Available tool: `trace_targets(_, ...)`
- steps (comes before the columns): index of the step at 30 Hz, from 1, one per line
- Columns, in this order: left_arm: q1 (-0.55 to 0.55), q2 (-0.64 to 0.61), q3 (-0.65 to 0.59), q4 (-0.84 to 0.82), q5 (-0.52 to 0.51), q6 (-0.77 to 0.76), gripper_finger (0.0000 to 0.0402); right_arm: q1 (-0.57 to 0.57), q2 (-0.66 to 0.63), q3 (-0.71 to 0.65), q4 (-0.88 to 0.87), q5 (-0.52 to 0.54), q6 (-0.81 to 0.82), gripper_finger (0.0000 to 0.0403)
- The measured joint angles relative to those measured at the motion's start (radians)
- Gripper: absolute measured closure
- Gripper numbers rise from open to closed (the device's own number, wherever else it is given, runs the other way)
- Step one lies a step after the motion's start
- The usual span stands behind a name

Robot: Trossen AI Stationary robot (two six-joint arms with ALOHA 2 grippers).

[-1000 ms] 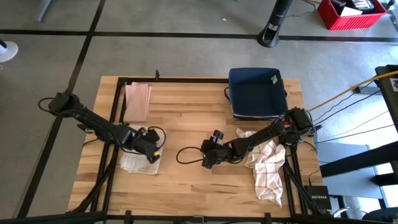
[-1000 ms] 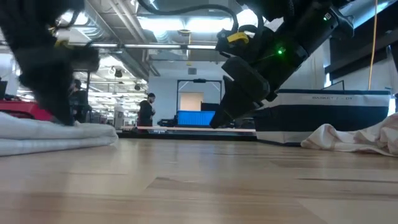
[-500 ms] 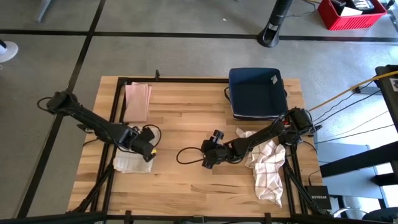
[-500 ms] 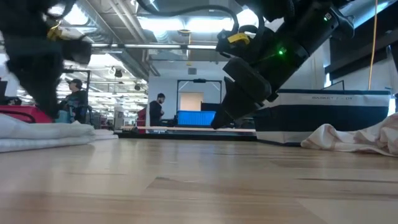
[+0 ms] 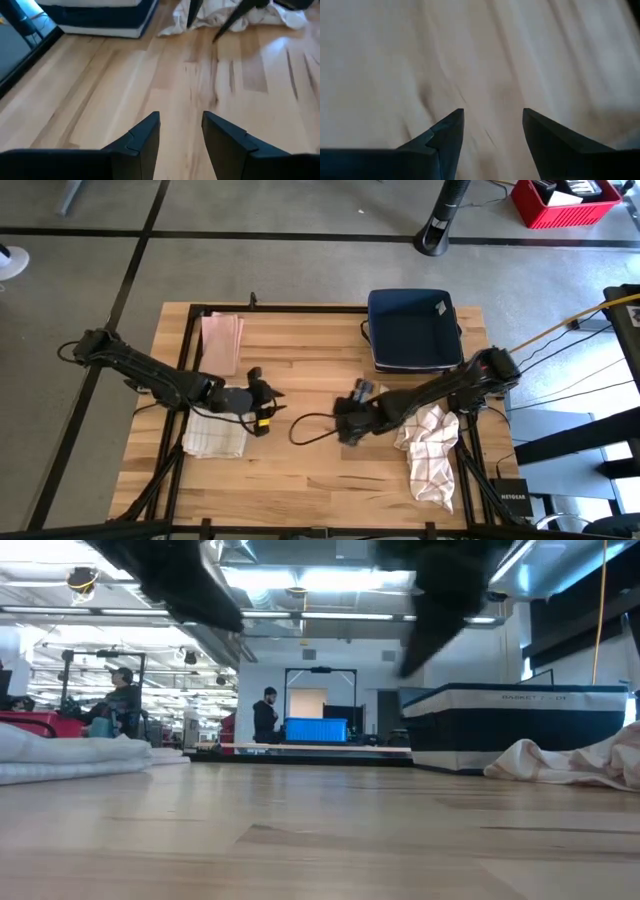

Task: Fold towel
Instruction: Fold the white squared towel

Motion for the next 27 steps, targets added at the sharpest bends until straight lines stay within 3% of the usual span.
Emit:
trace_targets(5, 0.022, 0.01, -0.011, 0.005, 0.006, -0.011, 0.0261, 0.036, -0.125, -0.023, -0.362, -0.02, 0.256, 0.0199)
trace_targets(14, 0.02, 0.01, -0.072, 0.0, 0.01, -0.027, 0.0261, 0.087, -0.244, -0.198, -0.495, -0.3, 0.811, 0.0199)
trace_targets(20, 0.02, 0.01, -0.113, -0.001, 0.01, -0.033, 0.0261, 0.071, -0.222, -0.305, -0.425, -0.452, 0.9, 0.0199)
trace_targets(27, 0.022, 0.01, -0.126, 0.008, 0.01, -0.035, 0.0261, 0.071, -0.218, -0.335, -0.386, -0.481, 0.926, 0.0199)
